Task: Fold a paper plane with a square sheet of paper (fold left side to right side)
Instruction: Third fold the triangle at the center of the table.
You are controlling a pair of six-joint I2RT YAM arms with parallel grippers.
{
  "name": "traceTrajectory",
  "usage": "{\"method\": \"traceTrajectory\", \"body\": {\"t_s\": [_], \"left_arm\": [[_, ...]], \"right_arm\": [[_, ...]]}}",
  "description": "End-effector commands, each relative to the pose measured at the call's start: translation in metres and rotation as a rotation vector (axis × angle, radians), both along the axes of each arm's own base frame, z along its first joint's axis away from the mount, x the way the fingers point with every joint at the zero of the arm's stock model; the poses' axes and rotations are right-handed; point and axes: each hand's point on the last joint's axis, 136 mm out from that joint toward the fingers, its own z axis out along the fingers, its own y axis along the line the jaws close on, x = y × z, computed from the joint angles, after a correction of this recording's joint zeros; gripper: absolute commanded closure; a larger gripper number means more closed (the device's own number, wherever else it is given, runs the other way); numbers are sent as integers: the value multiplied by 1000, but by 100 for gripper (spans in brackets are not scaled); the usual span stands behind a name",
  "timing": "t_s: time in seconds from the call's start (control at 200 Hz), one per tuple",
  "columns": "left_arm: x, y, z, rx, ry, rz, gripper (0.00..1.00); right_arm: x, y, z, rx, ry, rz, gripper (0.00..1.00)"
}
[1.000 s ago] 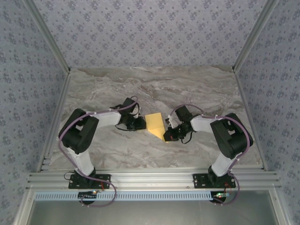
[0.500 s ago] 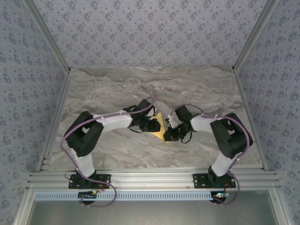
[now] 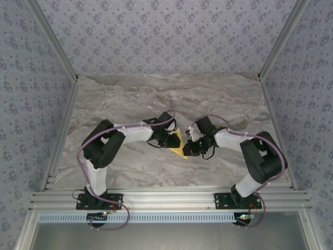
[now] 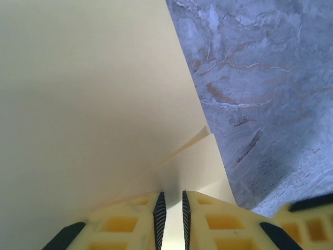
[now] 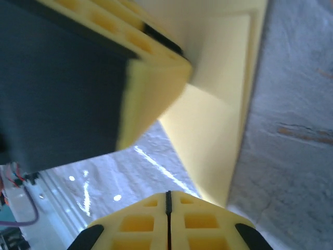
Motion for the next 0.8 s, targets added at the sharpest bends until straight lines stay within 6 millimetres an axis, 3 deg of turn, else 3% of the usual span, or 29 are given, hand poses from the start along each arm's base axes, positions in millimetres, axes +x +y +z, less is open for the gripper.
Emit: {"method": "traceTrajectory", "body": {"t_s": [0.0, 0.095, 0.265, 0.415, 0.799], "left_arm": [[-10, 19, -25, 86, 36, 21, 80], [-11, 19, -26, 84, 37, 22, 80], [-11, 20, -26, 83, 36, 21, 80], [-11, 20, -24, 81, 31, 22, 80], [-9, 22, -25, 84, 29, 24, 80]], "right_arm": [[1, 11, 16, 46, 34, -58, 92], [2, 19, 12, 41, 40, -62, 92], [5, 16, -12, -35, 73, -84, 92], [-3, 3, -28, -102, 103, -105, 93], [-39, -39, -39, -157, 164, -180, 93]]}}
